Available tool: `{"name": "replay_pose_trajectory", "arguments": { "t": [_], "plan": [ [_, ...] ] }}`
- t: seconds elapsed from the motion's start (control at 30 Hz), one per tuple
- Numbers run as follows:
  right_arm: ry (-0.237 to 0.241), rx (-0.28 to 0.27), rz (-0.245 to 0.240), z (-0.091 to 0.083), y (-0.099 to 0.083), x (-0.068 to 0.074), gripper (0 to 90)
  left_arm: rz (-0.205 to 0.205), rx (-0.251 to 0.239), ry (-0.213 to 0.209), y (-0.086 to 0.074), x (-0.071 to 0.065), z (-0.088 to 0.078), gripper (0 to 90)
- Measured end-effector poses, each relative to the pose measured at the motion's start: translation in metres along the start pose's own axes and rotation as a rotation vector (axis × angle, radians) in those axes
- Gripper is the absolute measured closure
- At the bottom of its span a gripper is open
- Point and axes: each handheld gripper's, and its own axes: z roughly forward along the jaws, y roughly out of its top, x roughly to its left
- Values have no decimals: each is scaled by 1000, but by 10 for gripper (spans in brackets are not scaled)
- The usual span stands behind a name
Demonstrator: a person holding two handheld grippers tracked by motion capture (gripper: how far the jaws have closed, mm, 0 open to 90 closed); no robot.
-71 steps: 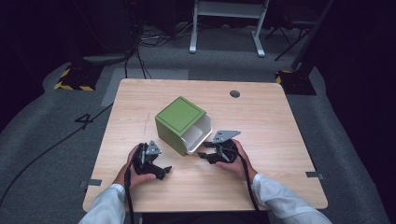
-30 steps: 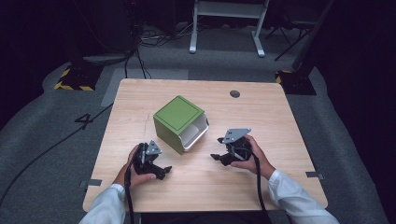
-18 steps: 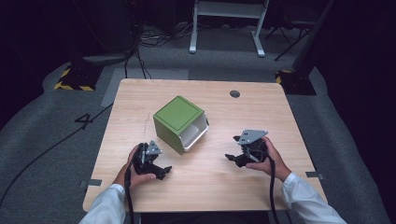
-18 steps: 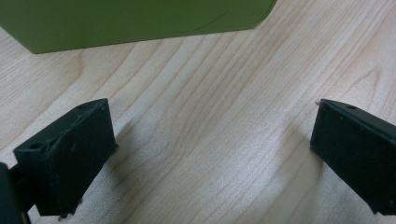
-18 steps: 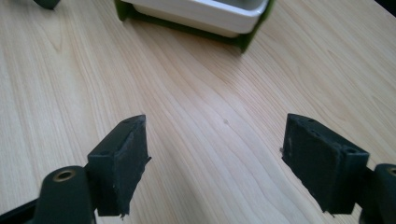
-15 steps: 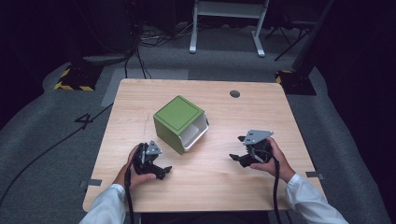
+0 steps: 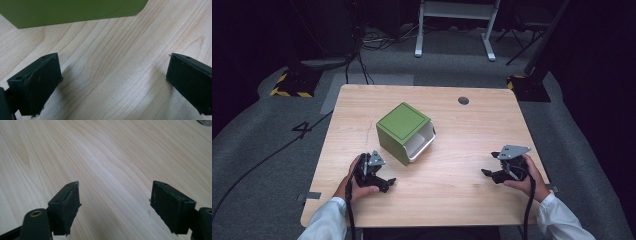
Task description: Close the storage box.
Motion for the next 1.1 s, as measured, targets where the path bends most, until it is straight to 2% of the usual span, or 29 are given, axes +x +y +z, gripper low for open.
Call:
{"name": "replay_pose_trajectory", "arguments": {
  "t": [0.4, 0.6, 0.7, 0.73, 1.0, 1.1],
  "plan": [
    [-73, 27, 88, -19, -51, -21, 236, -4, -2, 4, 0, 0, 0, 0],
    [-88, 20, 142, -25, -71, -28, 237, -9, -1, 5, 0, -1, 0, 0],
    [-91, 18, 153, -26, -77, -28, 238, -9, -1, 5, 0, -1, 0, 0],
    [-89, 13, 177, -27, -84, -30, 238, -9, -1, 5, 0, -1, 0, 0],
    [-96, -5, 235, -29, -101, -31, 231, -11, -2, 8, 0, -1, 0, 0],
    [-91, -31, 273, -30, -107, -31, 230, -11, -2, 8, 0, -1, 0, 0]
  ]
}}
